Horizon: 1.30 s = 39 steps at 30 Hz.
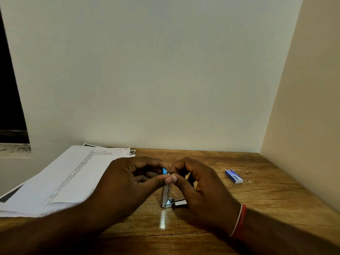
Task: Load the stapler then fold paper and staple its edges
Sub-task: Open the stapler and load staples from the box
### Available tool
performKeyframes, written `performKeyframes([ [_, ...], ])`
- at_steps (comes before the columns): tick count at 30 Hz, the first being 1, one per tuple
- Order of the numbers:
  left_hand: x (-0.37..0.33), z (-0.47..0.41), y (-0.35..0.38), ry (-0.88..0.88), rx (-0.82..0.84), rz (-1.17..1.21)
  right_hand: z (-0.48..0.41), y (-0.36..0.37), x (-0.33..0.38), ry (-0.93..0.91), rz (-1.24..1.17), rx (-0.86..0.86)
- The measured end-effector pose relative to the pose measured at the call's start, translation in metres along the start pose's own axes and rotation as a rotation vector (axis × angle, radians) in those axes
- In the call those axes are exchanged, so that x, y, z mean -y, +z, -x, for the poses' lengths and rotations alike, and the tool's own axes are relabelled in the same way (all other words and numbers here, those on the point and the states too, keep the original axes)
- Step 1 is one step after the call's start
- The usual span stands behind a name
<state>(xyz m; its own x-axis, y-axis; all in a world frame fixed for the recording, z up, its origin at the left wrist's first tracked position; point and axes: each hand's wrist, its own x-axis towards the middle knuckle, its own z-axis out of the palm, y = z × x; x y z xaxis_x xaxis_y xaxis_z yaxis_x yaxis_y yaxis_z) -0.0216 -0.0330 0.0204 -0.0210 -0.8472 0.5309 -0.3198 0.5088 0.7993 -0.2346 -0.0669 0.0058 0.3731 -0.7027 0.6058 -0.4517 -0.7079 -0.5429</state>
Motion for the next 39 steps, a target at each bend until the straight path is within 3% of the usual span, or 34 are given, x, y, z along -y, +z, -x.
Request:
performKeyframes([
  [11,0.003,-0.002,-0.003,-0.009,-0.017,-0.042,0.002,0.004,-0.006,-0.067,0.088,0.025],
  [19,0.012,-0.009,-0.016,-0.06,-0.013,-0.117,-0.001,0.001,-0.018,0.046,-0.017,-0.034],
  [26,0.022,-0.009,-0.024,0.02,0.141,-0.306,-0.007,-0.008,-0.028,0.144,-0.142,-0.021],
  [31,0.02,-0.005,-0.025,-0.023,0.392,-0.39,-0.01,-0.011,-0.033,0.202,-0.242,-0.004],
  [35,0.02,-0.003,-0.022,0.027,0.385,-0.441,-0.01,-0.011,-0.032,0.211,-0.306,0.003],
  [39,0.026,-0.004,-0.019,0.199,0.359,-0.48,-0.008,-0.01,-0.031,0.217,-0.29,0.023],
])
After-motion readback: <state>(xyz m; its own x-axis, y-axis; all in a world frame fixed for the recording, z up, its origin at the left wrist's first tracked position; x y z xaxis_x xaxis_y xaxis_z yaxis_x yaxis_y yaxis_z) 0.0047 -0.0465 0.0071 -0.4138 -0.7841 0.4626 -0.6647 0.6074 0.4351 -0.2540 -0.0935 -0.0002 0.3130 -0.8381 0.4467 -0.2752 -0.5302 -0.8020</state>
